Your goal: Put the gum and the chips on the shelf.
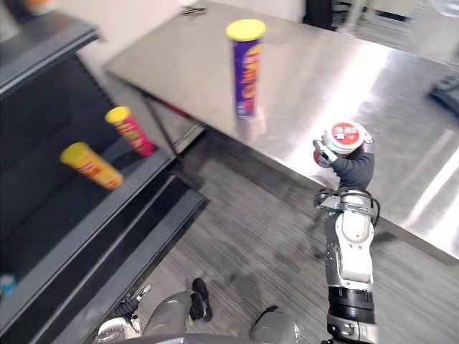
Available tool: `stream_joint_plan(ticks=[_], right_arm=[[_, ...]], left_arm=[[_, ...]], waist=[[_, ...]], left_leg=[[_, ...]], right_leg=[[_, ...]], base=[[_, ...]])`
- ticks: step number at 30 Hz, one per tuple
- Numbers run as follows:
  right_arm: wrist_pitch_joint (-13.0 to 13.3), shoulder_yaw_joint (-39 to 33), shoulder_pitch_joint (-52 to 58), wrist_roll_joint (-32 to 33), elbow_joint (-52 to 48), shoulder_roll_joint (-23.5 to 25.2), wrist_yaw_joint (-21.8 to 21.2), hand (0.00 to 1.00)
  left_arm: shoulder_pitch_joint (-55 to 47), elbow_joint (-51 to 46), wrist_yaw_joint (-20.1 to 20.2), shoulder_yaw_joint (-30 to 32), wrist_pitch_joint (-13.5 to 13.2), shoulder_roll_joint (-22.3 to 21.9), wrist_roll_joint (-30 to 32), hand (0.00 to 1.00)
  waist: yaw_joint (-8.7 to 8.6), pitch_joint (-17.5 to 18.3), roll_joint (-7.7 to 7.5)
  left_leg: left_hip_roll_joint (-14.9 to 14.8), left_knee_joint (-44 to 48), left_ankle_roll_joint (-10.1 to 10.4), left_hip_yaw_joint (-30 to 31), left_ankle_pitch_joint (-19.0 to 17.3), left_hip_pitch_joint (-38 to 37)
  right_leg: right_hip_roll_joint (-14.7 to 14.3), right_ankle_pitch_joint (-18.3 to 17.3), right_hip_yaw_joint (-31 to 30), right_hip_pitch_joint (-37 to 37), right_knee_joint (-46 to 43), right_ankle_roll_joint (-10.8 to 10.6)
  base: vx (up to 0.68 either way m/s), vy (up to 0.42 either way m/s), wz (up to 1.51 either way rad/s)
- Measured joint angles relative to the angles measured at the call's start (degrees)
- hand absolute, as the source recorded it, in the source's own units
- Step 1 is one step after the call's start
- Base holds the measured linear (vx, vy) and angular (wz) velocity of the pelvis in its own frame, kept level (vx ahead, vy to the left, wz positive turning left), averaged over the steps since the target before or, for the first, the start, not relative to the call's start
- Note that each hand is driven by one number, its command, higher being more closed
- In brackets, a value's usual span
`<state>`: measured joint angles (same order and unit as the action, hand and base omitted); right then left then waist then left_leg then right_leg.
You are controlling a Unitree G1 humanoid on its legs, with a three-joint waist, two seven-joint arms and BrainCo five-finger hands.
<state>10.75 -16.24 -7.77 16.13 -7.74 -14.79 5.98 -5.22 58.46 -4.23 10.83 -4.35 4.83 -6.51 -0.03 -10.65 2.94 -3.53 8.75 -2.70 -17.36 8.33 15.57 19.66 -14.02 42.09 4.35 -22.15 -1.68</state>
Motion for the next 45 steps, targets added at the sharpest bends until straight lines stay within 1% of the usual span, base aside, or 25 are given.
stream_joint_plan(ticks=[1,2,3,4,5,6,8,9,10,11,12,16,25,28,30,33,35,37,38,39,40,41,42,43,45], right_arm=[[0.0,-1.6,-0.3,-0.1,-0.2,1.0,0.0,1.0],[0.0,-2.2,-0.1,-0.1,-0.3,2.4,0.2,1.0],[0.0,-2.7,0.5,0.1,-0.3,3.5,1.0,1.0],[0.0,-3.0,0.8,0.1,-0.3,3.7,1.2,1.0],[0.0,-4.0,1.2,0.2,-0.3,3.9,1.5,1.0],[0.0,-4.7,1.2,0.2,-0.4,4.3,2.1,1.0],[0.0,-5.4,1.7,0.2,-0.5,5.8,3.1,1.0],[0.0,-6.2,2.2,0.2,-1.1,6.1,3.7,1.0],[0.1,-6.4,2.2,0.2,-1.3,6.1,3.9,1.0],[0.1,-6.7,2.4,0.2,-1.7,6.3,4.4,1.0],[0.1,-6.8,2.5,0.1,-1.7,6.9,5.0,1.0],[0.1,-5.8,2.4,-0.4,-1.8,8.0,6.1,1.0],[-0.1,-5.4,2.5,-0.5,-1.3,8.0,5.1,1.0],[0.0,-5.1,2.4,-0.5,-1.3,8.0,4.7,1.0],[-0.1,-3.3,2.4,-0.5,-0.2,7.9,4.7,1.0],[-0.1,0.3,2.2,-0.5,1.1,7.9,3.7,1.0],[-0.2,4.2,2.4,-0.5,2.2,8.1,2.7,1.0],[-0.4,8.2,3.5,-0.3,3.3,8.5,1.9,1.0],[-0.7,9.8,4.6,-0.3,3.8,9.0,0.9,1.0],[-1.0,11.3,5.5,-0.3,3.9,9.2,-0.3,1.0],[-1.0,11.9,5.9,-0.3,3.9,9.4,-0.9,1.0],[-1.0,12.6,6.1,-0.3,3.9,9.7,-1.9,1.0],[-1.0,13.1,6.3,-0.2,3.9,9.8,-2.5,1.0],[-0.8,13.4,6.1,0.4,3.5,9.9,-2.9,1.0],[-0.6,13.4,5.8,0.9,2.8,9.9,-3.1,1.0]], left_arm=[[0.2,1.2,-0.1,1.4,0.6,0.1,-0.1,0.0],[-0.6,1.7,-0.1,2.2,1.4,0.1,0.0,0.0],[-2.0,2.1,0.0,3.2,2.0,-0.5,0.0,0.0],[-2.8,2.1,0.0,3.3,2.1,-0.9,0.0,0.0],[-4.0,2.1,-0.1,3.6,2.2,-1.5,0.1,0.0],[-5.0,2.4,-0.2,3.7,2.4,-1.5,0.2,0.0],[-5.0,2.7,-1.0,5.2,2.4,-1.3,0.5,0.0],[-4.9,2.7,-1.7,5.4,2.4,-1.2,0.7,0.0],[-4.8,2.7,-1.9,5.3,2.4,-1.2,0.7,0.0],[-4.7,2.7,-2.2,5.3,2.4,-1.2,0.7,0.0],[-4.5,2.6,-2.4,5.3,2.4,-1.1,1.2,0.0],[-3.3,2.4,-2.5,5.4,2.3,-0.6,2.6,0.0],[-3.4,2.5,-2.7,6.6,2.3,-0.7,2.6,0.0],[-3.4,2.3,-2.4,6.8,2.3,-0.7,2.5,0.0],[-3.4,1.8,-2.2,7.0,2.2,-0.5,2.2,0.0],[-3.0,1.1,-2.2,7.0,2.0,0.0,2.1,0.0],[-3.0,0.7,-2.2,6.9,2.0,0.0,1.0,0.0],[-3.0,0.8,-2.2,6.6,2.0,-0.2,-0.1,0.0],[-3.0,0.8,-2.2,5.5,1.9,-0.2,-0.2,0.0],[-3.1,0.4,-2.2,4.1,1.8,-0.1,-2.1,0.0],[-2.8,0.3,-2.2,3.6,1.8,0.0,-2.6,0.0],[-2.4,0.1,-2.2,2.4,1.6,0.3,-4.5,0.0],[-1.9,0.3,-2.2,2.4,1.2,0.4,-4.8,0.0],[-1.8,0.8,-2.1,2.4,1.1,0.4,-6.5,0.0],[-1.5,1.3,-1.9,2.3,1.1,0.1,-8.1,0.0]], waist=[[0.98,-0.2,-0.02],[1.19,-0.3,-0.41],[1.0,-0.5,-0.92],[0.85,-0.3,-0.67],[0.58,0.1,0.08],[0.7,0.3,0.5],[0.84,0.7,-0.84],[0.47,1.0,-1.32],[0.32,1.0,-1.34],[0.06,0.9,-1.18],[0.09,1.0,-1.32],[0.31,0.7,-2.33],[0.47,0.3,-3.23],[0.65,0.2,-3.43],[0.89,-0.3,-4.07],[1.99,-1.0,-5.37],[2.17,-1.1,-5.41],[2.13,-1.6,-4.69],[2.02,-2.1,-3.74],[1.9,-2.8,-2.65],[1.72,-3.1,-2.05],[1.6,-4.1,-1.44],[1.55,-4.5,-1.27],[1.36,-5.0,-2.08],[1.19,-6.3,-2.49]], left_leg=[[-0.9,0.5,-1.1,-2.5,-3.9,-1.0],[-2.7,5.9,-0.9,-5.7,-8.9,-1.4],[-4.8,8.5,1.4,-8.7,-11.8,-3.8],[-5.6,8.1,2.5,-9.4,-12.5,-4.9],[-6.2,5.7,4.2,-9.5,-13.1,-6.2],[-5.2,2.1,4.2,-9.4,-13.3,-6.3],[-3.6,-1.3,4.2,-10.9,-13.1,-5.9],[-3.5,-2.7,4.1,-14.0,-13.0,-6.2],[-3.3,-3.1,3.8,-15.0,-12.6,-6.2],[-2.6,-3.6,2.0,-15.1,-11.0,-6.2],[-1.9,-3.7,1.0,-15.0,-10.8,-6.2],[-0.8,-4.5,-0.4,-15.2,-10.1,-6.4],[-0.3,-11.2,1.2,-17.3,-6.8,-9.9],[-0.3,-12.0,1.2,-17.9,-6.4,-10.0],[-0.5,-11.4,0.8,-17.9,-6.3,-9.5],[-1.8,-6.9,0.7,-17.5,-8.5,-7.5],[-2.2,-4.7,1.0,-16.3,-10.1,-6.2],[-2.3,-3.4,0.2,-14.5,-11.5,-5.8],[-2.1,-2.8,-0.1,-12.4,-12.1,-6.4],[-1.7,-2.0,-0.5,-10.2,-12.5,-6.9],[-1.8,-1.4,-0.6,-8.6,-12.7,-6.6],[-1.8,-1.3,-1.1,-5.8,-13.0,-6.6],[-0.8,-1.4,-1.8,-3.6,-13.5,-6.8],[1.2,-1.2,-2.3,-1.8,-13.9,-7.5],[3.4,0.2,-2.3,0.2,-14.4,-8.2]], right_leg=[[0.4,1.7,4.8,-1.0,1.2,-0.8],[1.1,2.1,6.6,-1.7,1.0,-0.9],[1.6,3.0,8.7,-2.7,1.5,-1.2],[1.6,3.7,9.9,-3.2,2.2,-1.4],[1.5,4.9,11.8,-3.7,3.5,-1.9],[1.5,5.9,12.8,-3.6,4.7,-1.9],[1.3,9.0,14.3,-3.5,7.5,-2.4],[1.0,11.0,15.2,-3.7,10.3,-2.5],[0.9,11.8,15.4,-3.9,11.2,-2.5],[1.0,13.0,15.4,-4.2,12.0,-3.0],[1.6,14.0,15.4,-4.4,12.1,-3.0],[2.5,14.8,15.1,-4.0,11.8,-3.6],[1.2,14.8,12.4,-3.3,12.1,-3.6],[1.0,14.8,12.0,-2.8,12.2,-3.6],[0.9,14.8,12.0,-2.5,12.2,-3.6],[0.9,15.0,12.1,-2.5,12.1,-3.4],[1.5,15.5,12.2,-2.5,10.7,-3.4],[4.2,16.1,11.9,-2.5,4.9,-2.6],[6.5,17.8,8.4,-1.3,-1.5,0.1],[7.8,19.6,-1.2,3.2,-8.9,5.7],[6.2,17.6,-8.2,5.6,-10.6,5.6],[0.4,12.0,-20.6,8.3,-9.8,0.8],[-4.3,8.9,-29.7,9.8,-7.2,-0.6],[-6.1,8.1,-33.8,11.0,-4.6,-0.9],[-7.1,8.6,-36.3,11.9,-0.7,-1.6]], base=[[-0.16,-0.003,1.21],[-0.19,0.02,1.25],[-0.16,-0.004,0.97],[-0.15,0.066,0.99],[-0.13,0.14,0.76],[-0.16,0.189,0.62],[-0.14,0.215,0.52],[-0.1,0.216,0.59],[-0.07,0.224,0.5],[-0.05,0.225,0.28],[-0.03,0.217,0.2],[0.01,0.117,0.04],[0.02,-0.022,-0.14],[0.02,-0.034,-0.09],[0.04,-0.041,-0.01],[0.03,-0.031,0.08],[0.04,0.017,0.28],[0.06,0.101,0.51],[0.13,0.199,0.66],[0.14,0.221,0.76],[0.14,0.131,0.92],[0.1,0.056,1.13],[0.13,0.031,1.37],[0.12,0.027,1.13],[0.11,0.029,0.99]])
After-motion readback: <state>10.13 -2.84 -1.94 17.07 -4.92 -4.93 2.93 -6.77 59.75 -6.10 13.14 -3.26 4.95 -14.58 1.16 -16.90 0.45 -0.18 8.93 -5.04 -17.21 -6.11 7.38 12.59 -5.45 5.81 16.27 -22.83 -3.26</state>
